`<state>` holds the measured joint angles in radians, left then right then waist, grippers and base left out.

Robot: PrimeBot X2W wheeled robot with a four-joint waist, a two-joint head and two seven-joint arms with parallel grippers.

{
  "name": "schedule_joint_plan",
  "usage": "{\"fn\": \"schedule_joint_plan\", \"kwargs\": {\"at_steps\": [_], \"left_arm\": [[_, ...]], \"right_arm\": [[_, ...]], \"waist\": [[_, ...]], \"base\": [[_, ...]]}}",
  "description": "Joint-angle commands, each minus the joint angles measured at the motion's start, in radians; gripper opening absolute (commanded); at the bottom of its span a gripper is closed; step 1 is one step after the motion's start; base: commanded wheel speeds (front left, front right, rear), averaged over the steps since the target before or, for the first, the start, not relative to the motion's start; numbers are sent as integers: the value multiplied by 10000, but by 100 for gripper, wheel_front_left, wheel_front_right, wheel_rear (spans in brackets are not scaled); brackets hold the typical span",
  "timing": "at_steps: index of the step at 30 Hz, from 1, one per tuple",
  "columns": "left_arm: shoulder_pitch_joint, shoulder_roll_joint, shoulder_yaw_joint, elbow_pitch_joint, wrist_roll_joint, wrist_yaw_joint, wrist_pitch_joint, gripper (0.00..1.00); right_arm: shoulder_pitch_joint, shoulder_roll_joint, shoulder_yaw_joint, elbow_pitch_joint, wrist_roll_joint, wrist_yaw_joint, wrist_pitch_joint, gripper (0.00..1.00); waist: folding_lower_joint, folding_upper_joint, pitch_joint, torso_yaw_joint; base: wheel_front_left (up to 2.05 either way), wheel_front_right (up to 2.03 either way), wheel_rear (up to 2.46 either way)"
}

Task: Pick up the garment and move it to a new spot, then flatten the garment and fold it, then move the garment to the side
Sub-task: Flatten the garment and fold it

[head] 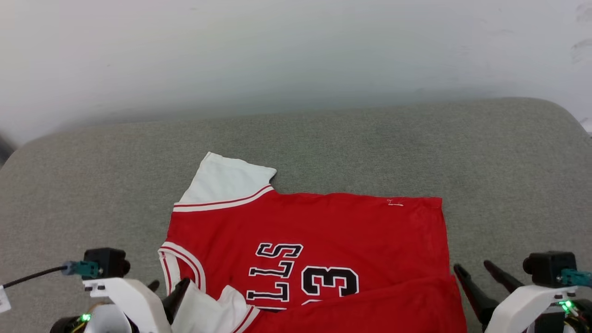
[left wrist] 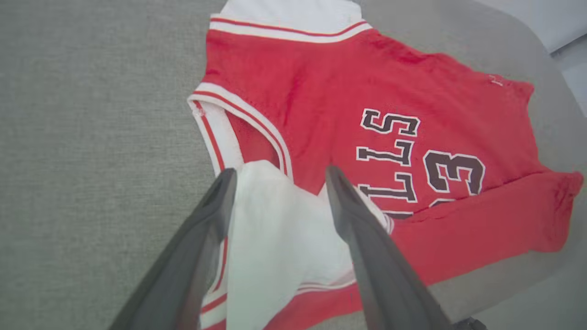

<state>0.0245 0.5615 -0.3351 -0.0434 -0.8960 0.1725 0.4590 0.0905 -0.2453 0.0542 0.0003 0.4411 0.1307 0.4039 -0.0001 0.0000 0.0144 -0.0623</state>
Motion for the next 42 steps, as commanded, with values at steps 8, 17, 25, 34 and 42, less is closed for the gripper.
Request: {"fn": "schedule_joint_plan", "kwargs": {"at_steps": [8, 17, 25, 34, 42], "left_arm": [[-1807, -318, 476, 47, 857, 72, -1476, 100], [-4665, -117, 962, 1017, 1292, -182, -1917, 100], [-7220, 569, 825, 2264, 749, -1019, -51, 100], [-8717, 1900, 226, 2939, 128, -1180, 3954, 100], [-8271, 1854, -204, 3645, -360, -618, 5756, 61]], "right_arm": [[-985, 473, -243, -482, -1081, -2, -2141, 100], [-2633, 825, -88, -1006, -1395, -1, -2929, 100], [-3474, 890, 36, -1280, -1528, -2, -3152, 100], [-3613, 1110, 201, -1060, -1303, -2, -3155, 100], [-3702, 1128, 382, -772, -856, -2, -3192, 100]], "waist": [[1, 0, 758, -713], [1, 0, 3104, -1309], [1, 0, 4421, -1679], [1, 0, 5258, -2197], [1, 0, 5724, -2540]], "base": [[0, 0, 0], [0, 0, 0], [0, 0, 0], [0, 0, 0], [0, 0, 0]]}}
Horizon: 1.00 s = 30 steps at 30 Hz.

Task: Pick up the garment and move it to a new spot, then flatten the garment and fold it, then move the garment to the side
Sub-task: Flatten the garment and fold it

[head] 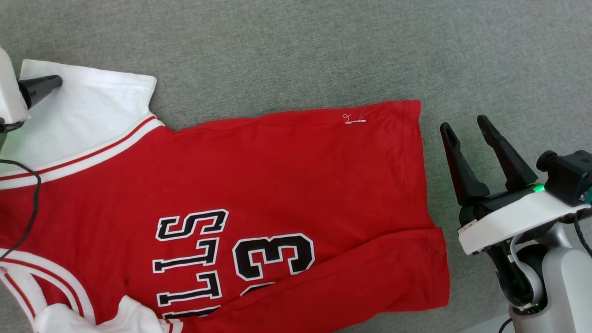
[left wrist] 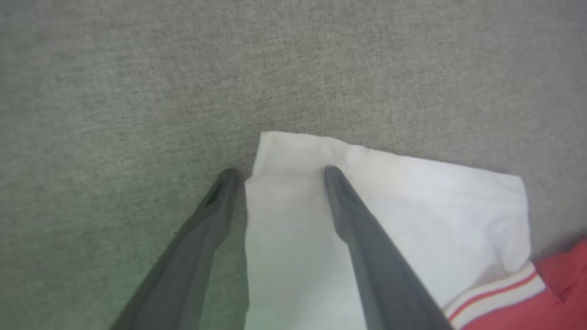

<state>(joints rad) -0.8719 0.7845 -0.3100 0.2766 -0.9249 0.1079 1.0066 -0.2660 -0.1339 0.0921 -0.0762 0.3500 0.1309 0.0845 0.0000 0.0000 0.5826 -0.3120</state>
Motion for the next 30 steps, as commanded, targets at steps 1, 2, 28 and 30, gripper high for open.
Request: {"fn": "schedule_joint_plan", "kwargs": {"at_steps": [1, 2, 28, 30], "left_arm": [[844, -499, -483, 515, -188, 105, 396, 30], [996, -618, -503, 567, -272, 140, 435, 0], [-428, -1603, -568, -490, 426, -1134, -2326, 0], [-291, -1708, -596, -565, 407, -1202, -2509, 0]], "right_arm": [[-138, -21, 2, 46, 140, -4, 73, 100], [-144, -56, 37, 76, 242, -4, 158, 100], [-2556, -1811, 757, 2465, 2235, -4, 7145, 82], [-2542, -1717, 861, 2899, 2317, -2, 7784, 0]], "waist": [[0, 0, 51, -55], [0, 0, 52, -63], [0, 0, -376, 1935], [0, 0, -390, 2067]], "base": [[0, 0, 0], [0, 0, 0], [0, 0, 0], [0, 0, 0]]}}
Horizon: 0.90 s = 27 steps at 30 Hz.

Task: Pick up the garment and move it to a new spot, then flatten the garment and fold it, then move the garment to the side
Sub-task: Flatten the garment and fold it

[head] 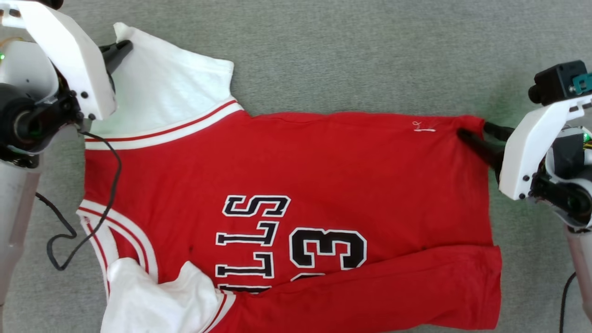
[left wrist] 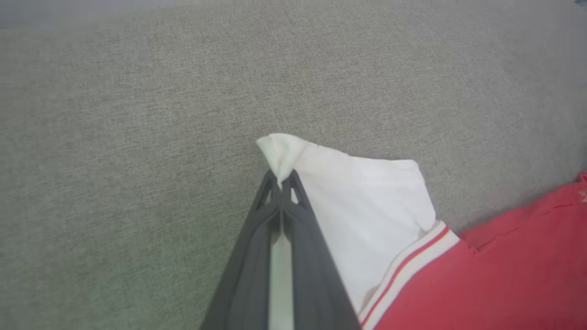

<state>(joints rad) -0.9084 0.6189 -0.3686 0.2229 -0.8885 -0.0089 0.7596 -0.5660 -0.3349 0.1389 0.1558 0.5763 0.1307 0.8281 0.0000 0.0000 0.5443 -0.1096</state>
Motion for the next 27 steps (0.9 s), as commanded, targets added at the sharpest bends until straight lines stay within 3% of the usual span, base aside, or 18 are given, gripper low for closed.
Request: {"fn": "schedule_joint_plan", "kwargs": {"at_steps": [1, 7, 14, 27], "left_arm": [[120, -63, -5, -47, 43, -54, -118, 0], [444, -93, 135, -69, 39, -101, -665, 0], [1730, -89, 590, -437, -142, -45, -1879, 0], [7153, -156, 1015, -2424, -466, 974, -3586, 0]], "right_arm": [[450, 287, 430, 593, 34, -1, 421, 0], [76, 33, 195, 136, -211, -2, -7, 0], [525, -191, -141, -632, -666, -2, -763, 0], [3834, 360, -1425, -642, -624, -2, -1064, 0]], "waist": [[0, 0, -26, 75], [0, 0, -373, 214], [0, 0, -1679, 448], [0, 0, -4257, 1179]], "base": [[0, 0, 0], [0, 0, 0], [0, 0, 0], [0, 0, 0]]}}
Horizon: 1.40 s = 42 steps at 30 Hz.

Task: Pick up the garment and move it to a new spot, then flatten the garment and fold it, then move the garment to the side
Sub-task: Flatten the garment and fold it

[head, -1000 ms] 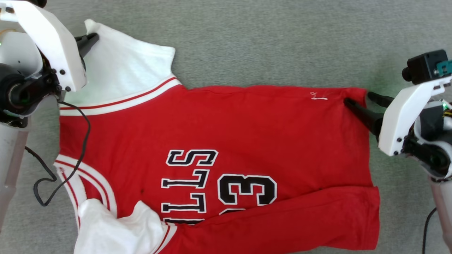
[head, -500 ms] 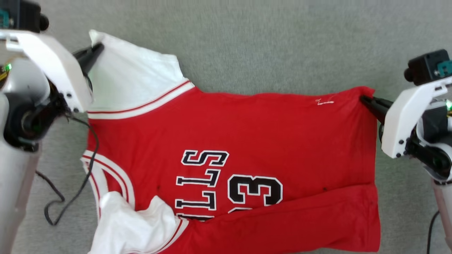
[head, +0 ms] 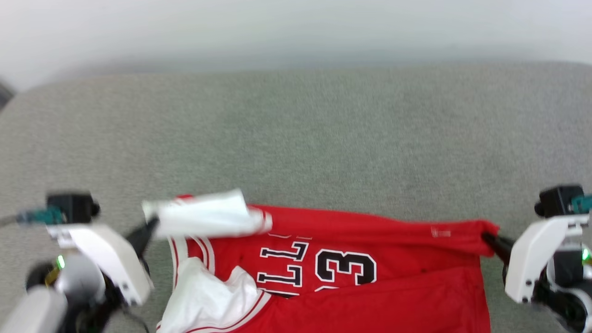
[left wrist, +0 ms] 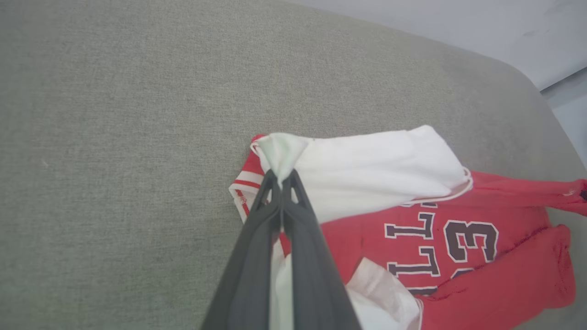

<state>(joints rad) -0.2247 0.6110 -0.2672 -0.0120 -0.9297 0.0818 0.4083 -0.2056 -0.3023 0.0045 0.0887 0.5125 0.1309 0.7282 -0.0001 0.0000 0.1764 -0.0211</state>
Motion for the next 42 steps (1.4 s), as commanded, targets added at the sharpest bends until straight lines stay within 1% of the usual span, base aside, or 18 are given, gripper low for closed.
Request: {"fn": "schedule_joint_plan", "kwargs": {"at_steps": [1, 2, 4, 6, 7, 8, 9, 10, 14, 16, 18, 21, 26, 30, 33, 37, 42], "left_arm": [[729, -131, -29, -161, -124, 139, -118, 0], [1848, -389, -175, -305, -370, 283, -214, 0], [2399, -603, -343, -275, -518, 295, -275, 0], [2752, -839, -439, -138, -640, 279, -419, 0], [2916, -933, -516, -43, -626, 237, -509, 0], [3032, -1050, -547, 71, -656, 246, -599, 8], [3131, -1162, -616, 153, -726, 188, -640, 54], [3204, -1222, -649, 206, -722, 153, -711, 100], [3312, -1315, -614, 286, -335, 183, -1336, 100], [3224, -1401, -399, 207, -10, 408, -1966, 100], [3189, -1489, -360, 96, 291, 521, -2435, 100], [3099, -1683, -299, -183, 766, 776, -3188, 100], [2740, -1986, -329, -677, 1683, 1087, -4395, 100], [2334, -2133, -396, -686, 2362, 1079, -5365, 100], [1963, -2220, -533, -696, 2923, 1068, -5994, 100], [1465, -2329, -726, -783, 3550, 1019, -6377, 100], [1078, -2435, -922, -930, 4058, 964, -6565, 100]], "right_arm": [[477, 86, -157, 48, 17, -4, -116, 0], [1167, 301, -369, 144, 51, -4, -350, 0], [1534, 375, -534, 221, -60, -4, -635, 0], [1905, 607, -611, 400, -19, -3, -813, 1], [2025, 644, -659, 471, -80, -4, -933, 22], [2165, 692, -702, 562, -118, -4, -1040, 74], [2310, 790, -709, 651, -95, -4, -1130, 100], [2413, 843, -668, 726, -90, -3, -1229, 100], [2863, 858, -564, 714, -1, -3, -1676, 100], [3065, 793, -559, 412, -12, -3, -1920, 100], [3201, 748, -630, -10, -84, -4, -2109, 100], [3328, 646, -746, -710, -180, -4, -2106, 100], [3036, 320, -1288, -1463, -239, -3, -1475, 100], [2775, 18, -1575, -1470, -133, -4, -517, 100], [2700, -95, -1601, -1405, -107, -3, 285, 100], [2566, 42, -1557, -1277, -72, -3, 1038, 100], [2386, 418, -1358, -824, -186, -3, 1432, 100]], "waist": [[1, 0, -676, 326], [1, 0, -871, 368], [1, 0, -935, 373], [1, 0, -984, 350], [1, 0, -1010, 321], [1, 0, -1024, 305], [1, 0, -1038, 289], [1, 0, -1069, 264], [1, 0, -1242, 162], [1, 0, -1360, 115], [1, 0, -1498, 39], [1, 0, -1733, -93], [1, 0, -1844, -135], [1, 0, -1782, 51], [1, 0, -1574, 324], [1, 0, -1088, 747], [1, 0, -568, 1083]], "base": [[0, 0, 0], [0, 0, 0], [0, 0, 0], [0, 0, 0], [0, 0, 0], [0, 0, 0], [0, 0, 0], [0, 0, 0], [0, 0, 0], [0, 0, 0], [0, 0, 0], [0, 0, 0], [0, 0, 0], [0, 0, 0], [0, 0, 0], [0, 0, 0], [0, 0, 0]]}}
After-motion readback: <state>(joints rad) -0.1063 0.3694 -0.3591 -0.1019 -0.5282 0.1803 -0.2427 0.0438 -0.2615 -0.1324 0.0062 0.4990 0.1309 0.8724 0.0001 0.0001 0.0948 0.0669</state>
